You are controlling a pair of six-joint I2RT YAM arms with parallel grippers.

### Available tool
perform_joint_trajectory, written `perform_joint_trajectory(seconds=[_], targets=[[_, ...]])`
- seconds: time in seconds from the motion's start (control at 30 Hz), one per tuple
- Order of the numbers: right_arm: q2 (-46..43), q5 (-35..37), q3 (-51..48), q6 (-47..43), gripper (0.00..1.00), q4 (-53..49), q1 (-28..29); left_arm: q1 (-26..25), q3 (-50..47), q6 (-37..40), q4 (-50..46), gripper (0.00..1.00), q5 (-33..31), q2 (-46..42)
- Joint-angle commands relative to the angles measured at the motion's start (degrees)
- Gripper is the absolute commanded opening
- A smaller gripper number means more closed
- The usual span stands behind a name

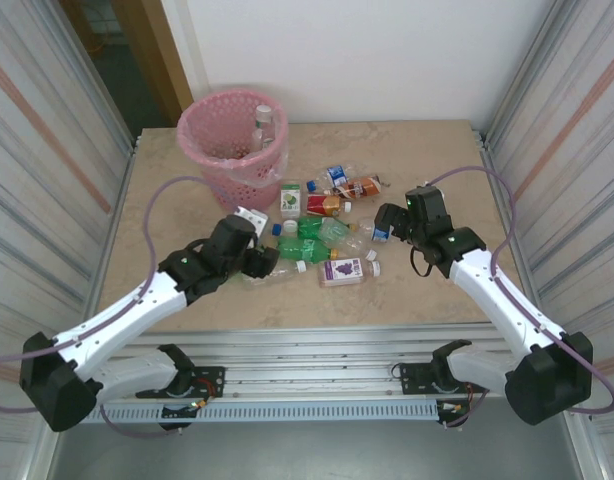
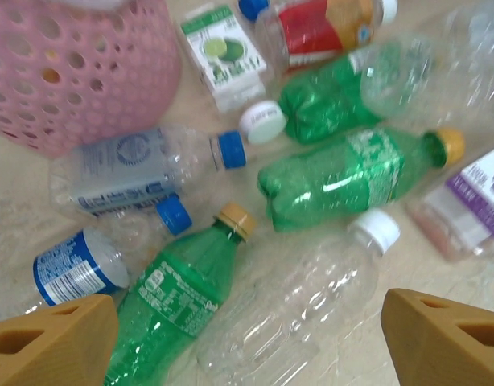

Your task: Put the plastic bottles in the bin

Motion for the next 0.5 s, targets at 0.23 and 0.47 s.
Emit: perform_joint_trajectory(seconds=[0.23, 0.47], targets=[[0.2, 0.1, 1.8, 2.5, 0.98, -2.7, -0.4, -3.7, 6.8, 8.8, -9.7, 0.84, -3.3, 13.7], [0.2, 0.3, 1.7, 2.5, 0.98, -3.1, -0.8, -4.7, 11.3, 11.6, -12.6, 0.81, -2.1, 21.4]])
